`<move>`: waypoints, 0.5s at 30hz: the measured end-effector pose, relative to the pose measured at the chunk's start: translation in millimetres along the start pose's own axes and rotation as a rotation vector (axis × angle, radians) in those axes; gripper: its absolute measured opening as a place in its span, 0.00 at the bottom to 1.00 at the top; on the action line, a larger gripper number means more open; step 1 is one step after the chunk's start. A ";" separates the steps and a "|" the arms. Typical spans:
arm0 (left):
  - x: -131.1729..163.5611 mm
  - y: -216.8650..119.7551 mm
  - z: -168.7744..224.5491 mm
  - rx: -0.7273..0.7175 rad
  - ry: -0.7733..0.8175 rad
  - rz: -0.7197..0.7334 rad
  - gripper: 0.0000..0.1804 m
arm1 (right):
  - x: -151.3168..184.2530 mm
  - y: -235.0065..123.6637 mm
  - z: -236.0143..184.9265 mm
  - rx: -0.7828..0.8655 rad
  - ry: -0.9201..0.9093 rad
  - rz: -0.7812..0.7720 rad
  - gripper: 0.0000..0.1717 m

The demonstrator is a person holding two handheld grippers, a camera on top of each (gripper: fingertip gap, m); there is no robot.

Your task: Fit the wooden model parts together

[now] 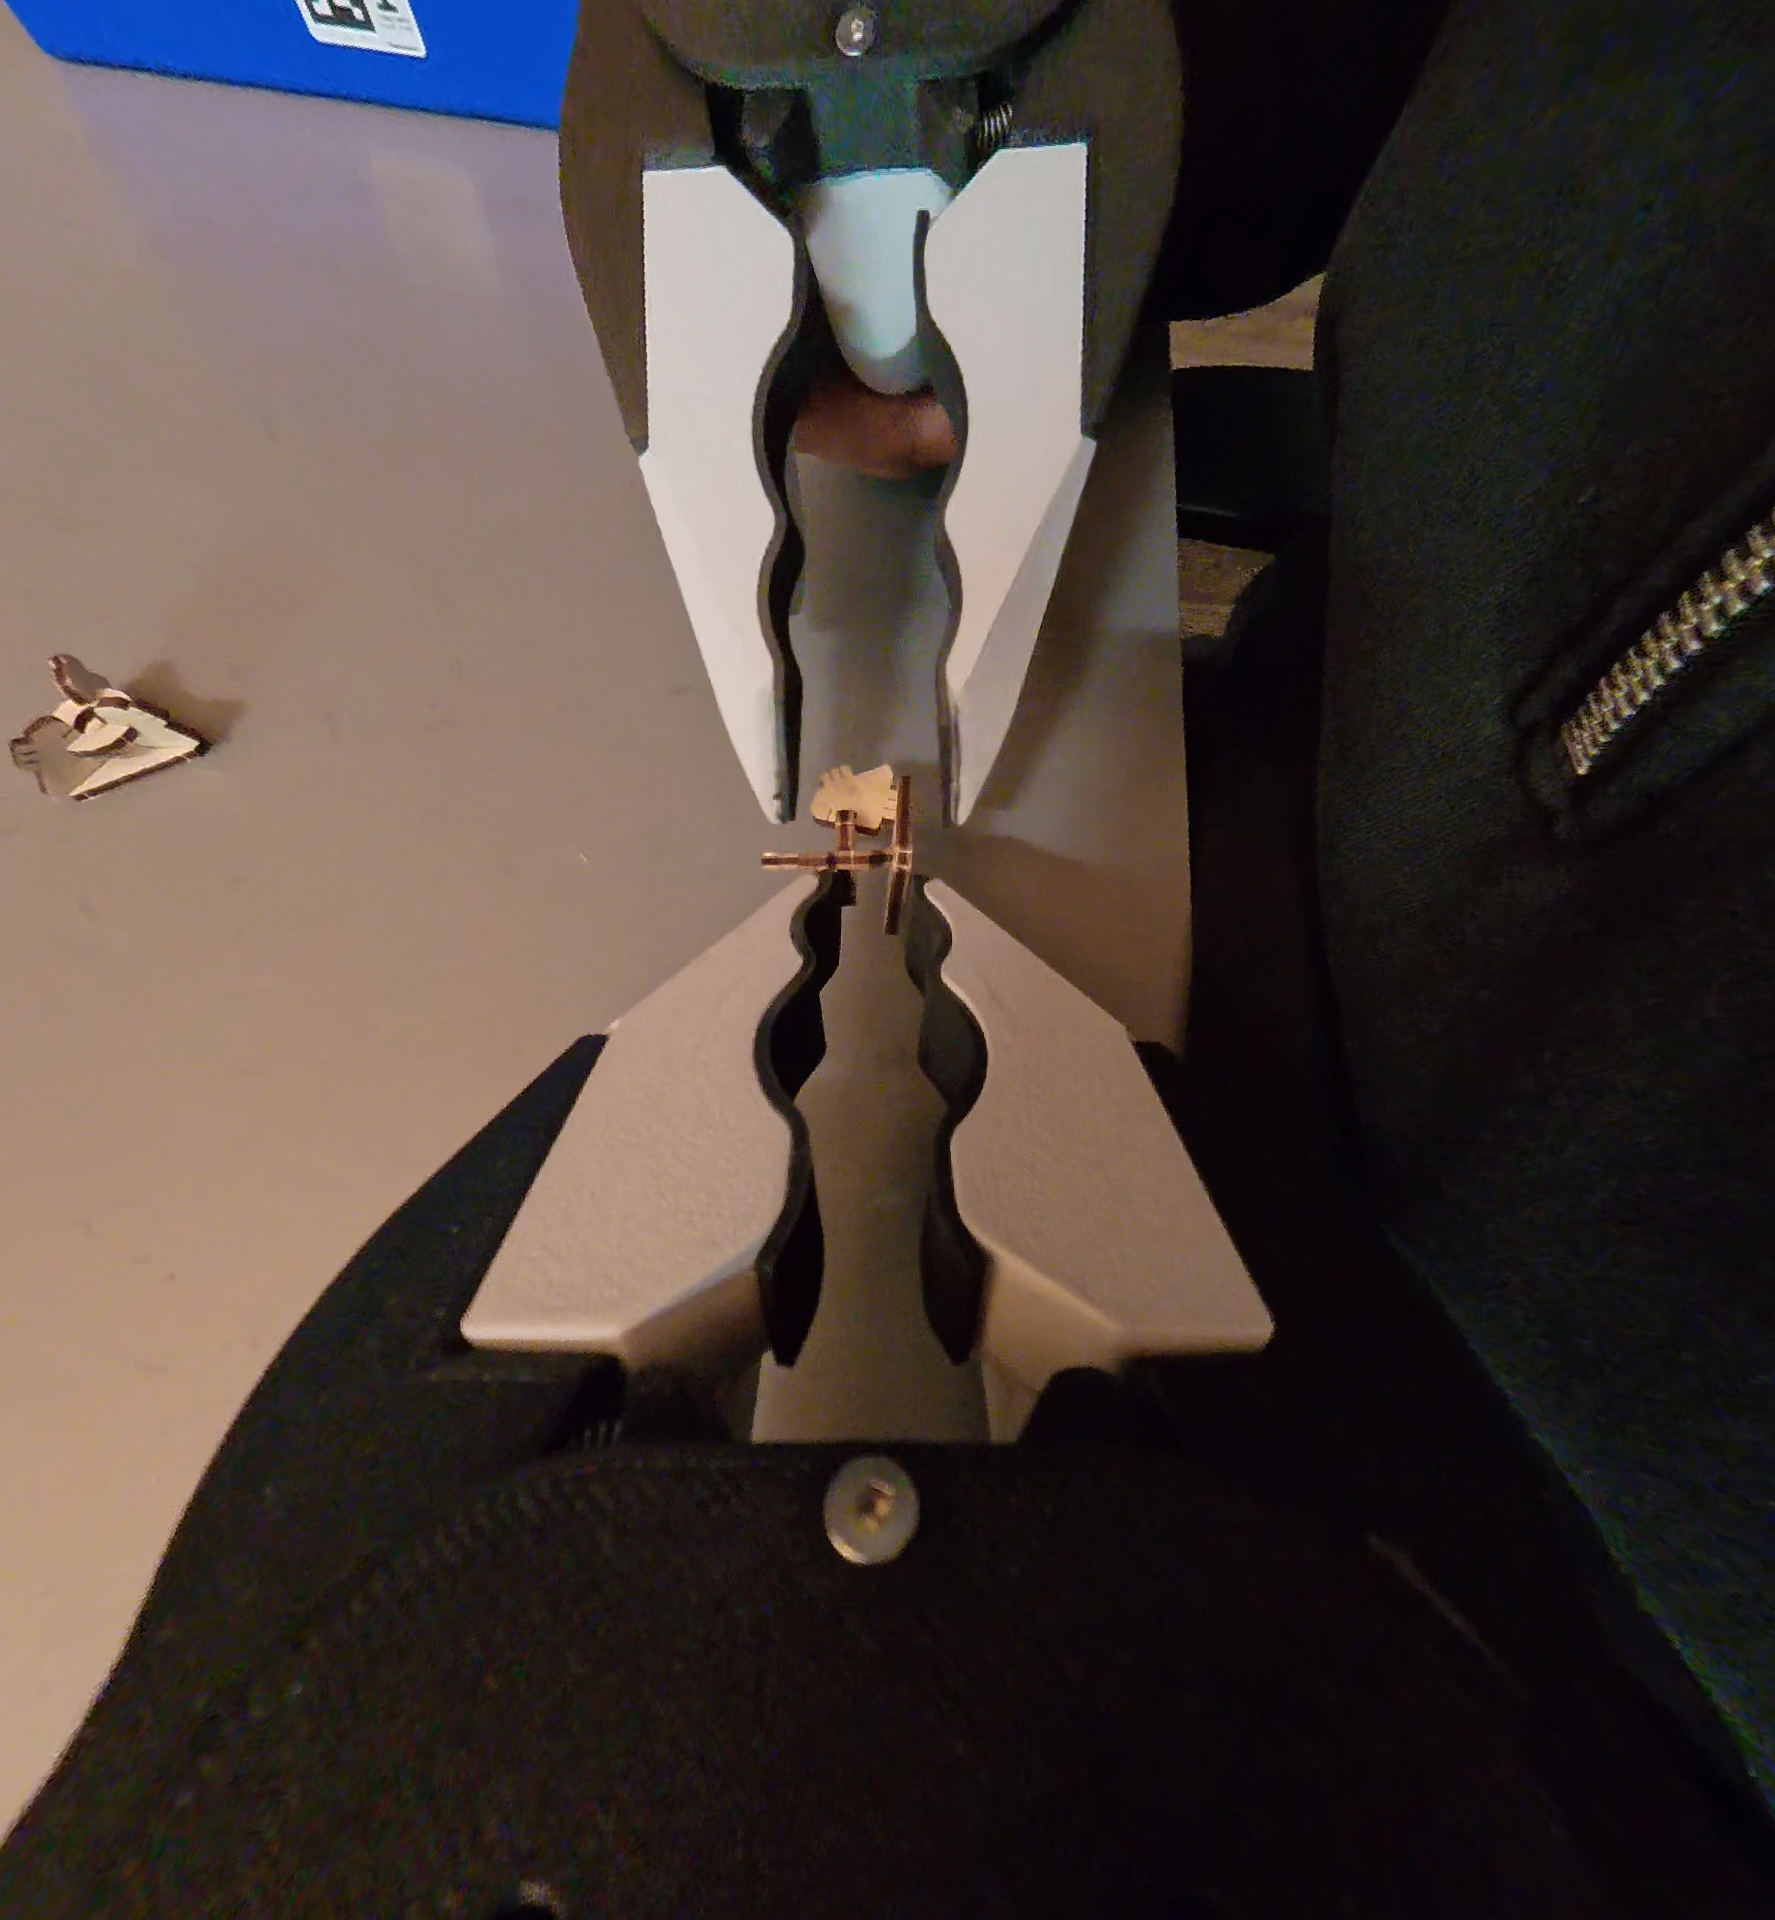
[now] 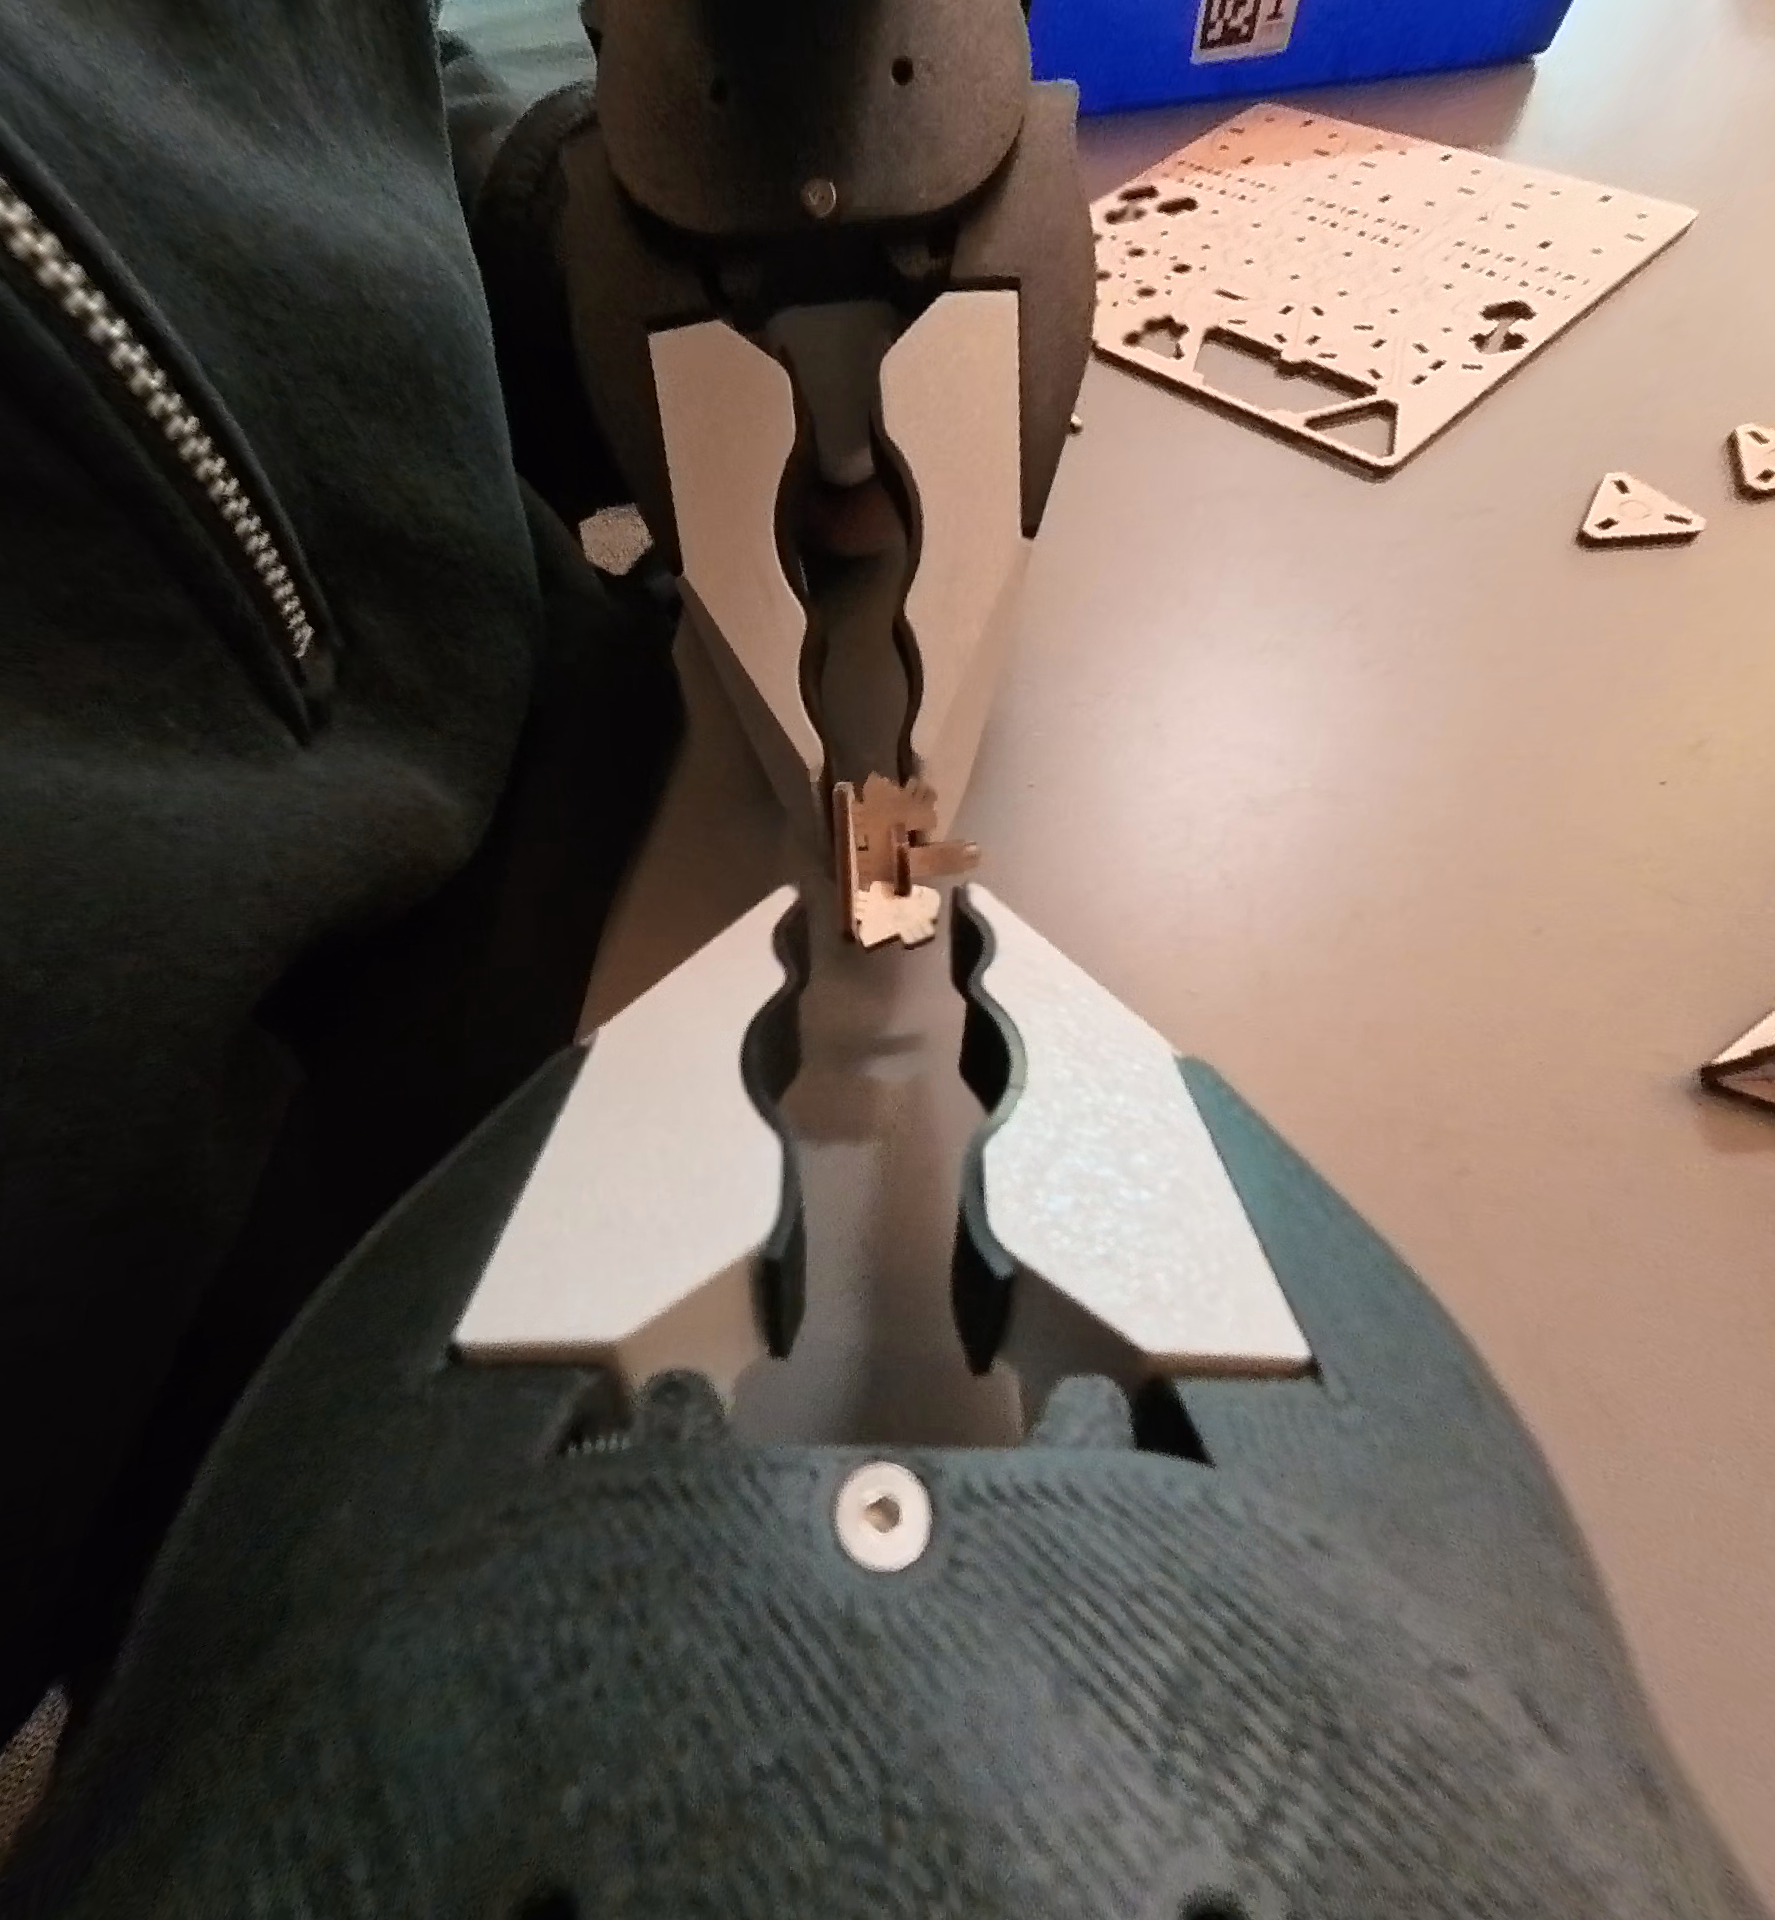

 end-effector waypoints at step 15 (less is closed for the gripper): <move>1.6 1.9 5.5 0.066 0.003 -0.024 0.04 | 3.3 3.4 -4.9 -0.043 -0.019 -0.040 0.10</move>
Point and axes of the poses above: each gripper's, where its closed fingertips meet, y out along the fingers, x out of its underside, z = x × y across the jaws, the point moved 4 cm from there along -y, back along the fingers, and after that the axes turned 6 degrees about -x, right-handed, at the moved point
